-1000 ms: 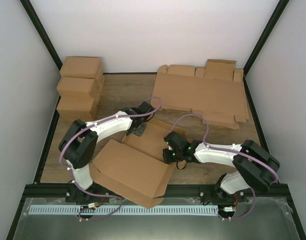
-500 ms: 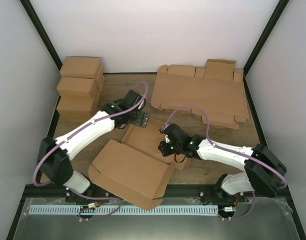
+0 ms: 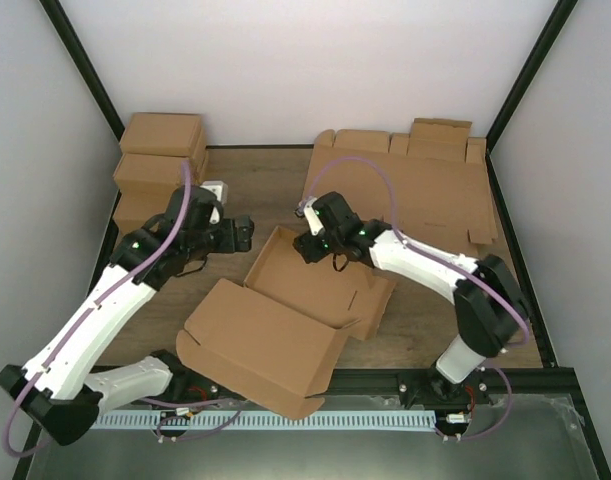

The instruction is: Fold the paper box

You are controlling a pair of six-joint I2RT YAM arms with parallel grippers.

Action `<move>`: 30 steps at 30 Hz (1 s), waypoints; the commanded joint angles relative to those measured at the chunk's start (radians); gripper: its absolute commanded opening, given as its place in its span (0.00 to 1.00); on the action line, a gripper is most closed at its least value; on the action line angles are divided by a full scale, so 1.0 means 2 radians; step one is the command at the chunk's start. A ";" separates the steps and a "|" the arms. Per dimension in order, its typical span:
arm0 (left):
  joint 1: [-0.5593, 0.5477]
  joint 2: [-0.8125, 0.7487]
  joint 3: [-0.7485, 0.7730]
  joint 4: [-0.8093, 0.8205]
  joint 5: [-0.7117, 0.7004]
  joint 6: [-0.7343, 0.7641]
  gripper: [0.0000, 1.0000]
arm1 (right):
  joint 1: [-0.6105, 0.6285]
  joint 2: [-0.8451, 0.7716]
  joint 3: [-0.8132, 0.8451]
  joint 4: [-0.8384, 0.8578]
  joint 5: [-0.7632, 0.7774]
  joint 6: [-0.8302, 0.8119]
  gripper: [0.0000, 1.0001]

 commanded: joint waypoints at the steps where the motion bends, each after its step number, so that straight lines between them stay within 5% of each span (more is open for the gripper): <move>1: 0.006 -0.030 -0.008 -0.037 0.004 -0.015 1.00 | -0.017 0.058 0.051 -0.046 0.027 -0.073 0.71; 7: 0.007 -0.047 -0.014 -0.048 0.005 -0.002 1.00 | -0.035 0.132 0.112 -0.067 0.026 -0.132 0.75; 12: 0.007 -0.054 -0.016 -0.042 0.010 0.003 1.00 | -0.036 0.179 0.146 -0.079 0.027 -0.148 0.69; 22: 0.008 -0.071 0.004 -0.053 0.002 -0.005 0.98 | -0.036 0.171 0.137 -0.065 0.011 -0.161 0.27; 26: 0.008 -0.077 0.030 -0.062 0.015 -0.008 0.96 | -0.036 0.137 0.114 -0.043 0.012 -0.164 0.03; 30: 0.008 -0.095 0.059 -0.056 0.021 -0.015 0.96 | -0.036 0.089 0.088 -0.013 0.031 -0.141 0.01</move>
